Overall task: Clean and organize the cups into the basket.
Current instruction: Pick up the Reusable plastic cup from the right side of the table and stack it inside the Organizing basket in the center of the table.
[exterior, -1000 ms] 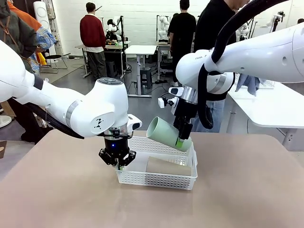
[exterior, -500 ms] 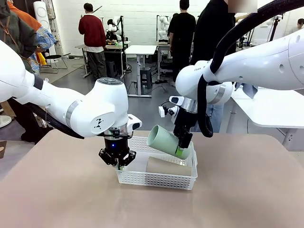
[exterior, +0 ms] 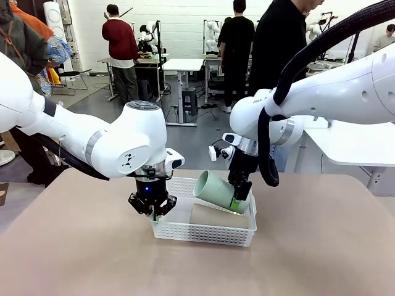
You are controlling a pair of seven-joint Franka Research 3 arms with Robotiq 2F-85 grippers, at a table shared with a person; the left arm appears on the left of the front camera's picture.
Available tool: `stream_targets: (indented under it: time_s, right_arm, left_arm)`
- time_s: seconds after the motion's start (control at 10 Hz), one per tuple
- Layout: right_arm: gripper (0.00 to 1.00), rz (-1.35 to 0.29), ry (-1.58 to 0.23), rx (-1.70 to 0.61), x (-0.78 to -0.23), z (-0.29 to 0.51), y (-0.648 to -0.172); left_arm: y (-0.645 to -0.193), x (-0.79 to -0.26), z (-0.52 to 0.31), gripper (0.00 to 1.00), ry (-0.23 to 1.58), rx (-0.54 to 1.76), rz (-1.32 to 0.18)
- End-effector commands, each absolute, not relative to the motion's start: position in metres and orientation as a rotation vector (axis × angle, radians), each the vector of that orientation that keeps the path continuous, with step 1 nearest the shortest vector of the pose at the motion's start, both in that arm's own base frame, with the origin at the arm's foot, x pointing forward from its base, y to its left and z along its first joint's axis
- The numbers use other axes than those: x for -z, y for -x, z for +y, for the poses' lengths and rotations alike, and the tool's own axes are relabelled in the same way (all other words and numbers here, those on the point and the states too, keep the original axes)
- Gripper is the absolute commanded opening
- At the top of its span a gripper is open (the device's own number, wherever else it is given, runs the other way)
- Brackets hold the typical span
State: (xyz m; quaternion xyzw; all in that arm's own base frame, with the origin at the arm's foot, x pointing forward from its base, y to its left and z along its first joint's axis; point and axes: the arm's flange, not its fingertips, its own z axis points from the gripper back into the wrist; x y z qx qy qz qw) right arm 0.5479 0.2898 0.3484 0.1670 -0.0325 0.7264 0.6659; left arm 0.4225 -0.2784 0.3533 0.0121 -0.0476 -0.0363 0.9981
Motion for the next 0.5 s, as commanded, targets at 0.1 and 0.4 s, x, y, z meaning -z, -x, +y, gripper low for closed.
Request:
stream_targets:
  time_s: [0.1,0.4]
  right_arm:
    - [1.00,-0.134,-0.410,-1.653,-0.3507,0.2877,-0.5417]
    - [1.00,-0.141,-0.421,-1.651,-0.3503,0.2882,-0.5415]
  left_arm:
    - [-0.4205,-0.3529,-0.2760,0.00,-0.026,0.086,-0.102]
    - [-0.4205,-0.3529,-0.2760,0.00,-0.026,0.086,-0.102]
